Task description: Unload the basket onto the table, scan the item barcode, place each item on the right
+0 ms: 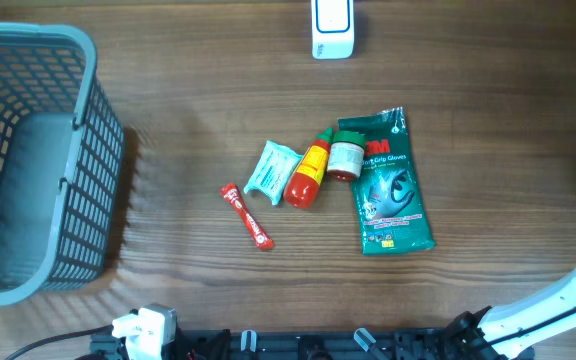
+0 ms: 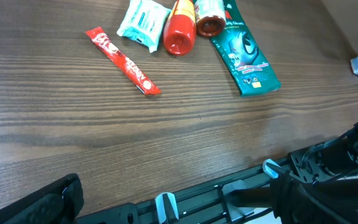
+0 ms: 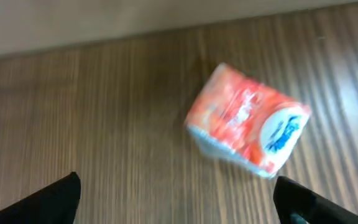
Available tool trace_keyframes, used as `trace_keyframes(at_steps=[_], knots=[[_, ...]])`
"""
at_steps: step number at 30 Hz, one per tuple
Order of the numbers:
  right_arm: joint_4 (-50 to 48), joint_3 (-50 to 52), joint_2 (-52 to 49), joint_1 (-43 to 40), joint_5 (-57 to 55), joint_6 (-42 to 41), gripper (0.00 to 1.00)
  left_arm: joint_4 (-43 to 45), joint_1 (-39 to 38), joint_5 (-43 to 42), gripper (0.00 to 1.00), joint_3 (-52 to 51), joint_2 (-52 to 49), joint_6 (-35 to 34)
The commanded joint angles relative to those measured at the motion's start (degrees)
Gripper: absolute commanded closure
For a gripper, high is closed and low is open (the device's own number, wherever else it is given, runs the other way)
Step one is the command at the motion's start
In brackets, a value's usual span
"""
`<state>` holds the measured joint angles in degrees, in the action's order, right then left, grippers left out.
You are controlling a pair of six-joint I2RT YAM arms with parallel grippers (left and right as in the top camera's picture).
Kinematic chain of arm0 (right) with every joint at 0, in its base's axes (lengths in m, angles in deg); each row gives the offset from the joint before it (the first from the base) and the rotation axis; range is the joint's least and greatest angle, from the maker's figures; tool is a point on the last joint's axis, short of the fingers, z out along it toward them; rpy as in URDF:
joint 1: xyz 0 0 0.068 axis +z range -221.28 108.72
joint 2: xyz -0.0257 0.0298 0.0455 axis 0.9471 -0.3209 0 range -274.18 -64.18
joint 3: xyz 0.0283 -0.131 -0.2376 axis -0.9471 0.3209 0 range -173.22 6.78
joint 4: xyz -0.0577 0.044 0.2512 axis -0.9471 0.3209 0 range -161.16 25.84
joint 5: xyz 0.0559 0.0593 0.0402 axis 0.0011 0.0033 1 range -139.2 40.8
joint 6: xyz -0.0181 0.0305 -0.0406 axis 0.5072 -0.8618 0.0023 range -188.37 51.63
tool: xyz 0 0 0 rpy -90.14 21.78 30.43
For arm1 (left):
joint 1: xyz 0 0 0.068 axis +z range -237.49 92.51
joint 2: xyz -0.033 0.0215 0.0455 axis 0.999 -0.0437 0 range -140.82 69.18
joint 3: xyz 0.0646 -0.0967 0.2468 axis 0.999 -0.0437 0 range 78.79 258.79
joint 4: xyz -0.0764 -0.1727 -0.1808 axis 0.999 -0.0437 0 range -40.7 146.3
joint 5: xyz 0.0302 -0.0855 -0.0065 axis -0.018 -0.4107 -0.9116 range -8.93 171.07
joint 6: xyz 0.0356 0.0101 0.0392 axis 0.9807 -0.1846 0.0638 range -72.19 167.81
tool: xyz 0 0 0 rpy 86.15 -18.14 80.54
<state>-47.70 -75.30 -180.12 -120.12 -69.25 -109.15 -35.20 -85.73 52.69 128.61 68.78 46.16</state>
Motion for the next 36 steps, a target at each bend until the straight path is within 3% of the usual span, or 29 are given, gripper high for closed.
trace_keyframes(at_steps=[1,6,10,14,19,22,27,32,36], knots=[[1.8,-1.1,3.6,0.2,14.7,2.4,0.0,0.1,0.0,-0.1,0.0,0.0,0.1,-0.2],[3.0,-1.1,12.9,1.8,42.5,-1.1,0.0,0.1,0.0,-0.1,0.0,0.0,0.1,-0.2],[10.6,-1.1,18.2,9.0,49.1,-5.8,0.0,0.1,0.0,-0.1,0.0,0.0,0.1,-0.2],[18.2,-1.0,18.6,23.4,49.0,-3.4,0.0,0.1,0.0,-0.1,0.0,0.0,0.1,-0.2],[20.7,-1.0,18.5,42.1,42.2,2.2,0.0,0.1,0.0,-0.1,0.0,0.0,0.1,-0.2],[22.0,-1.0,18.2,55.3,30.5,3.6,0.0,0.1,0.0,-0.1,0.0,0.0,0.1,-0.2],[25.1,-0.7,15.4,68.8,15.8,3.3,0.0,0.1,0.0,-0.1,0.0,0.0,0.1,-0.2],[25.7,-0.3,10.6,74.0,13.4,5.1,0.0,0.1,0.0,-0.1,0.0,0.0,0.1,-0.2],[25.9,-0.3,6.3,75.4,12.5,8.0,0.07,0.1,0.0,-0.1,0.0,0.0,0.1,-0.2]])
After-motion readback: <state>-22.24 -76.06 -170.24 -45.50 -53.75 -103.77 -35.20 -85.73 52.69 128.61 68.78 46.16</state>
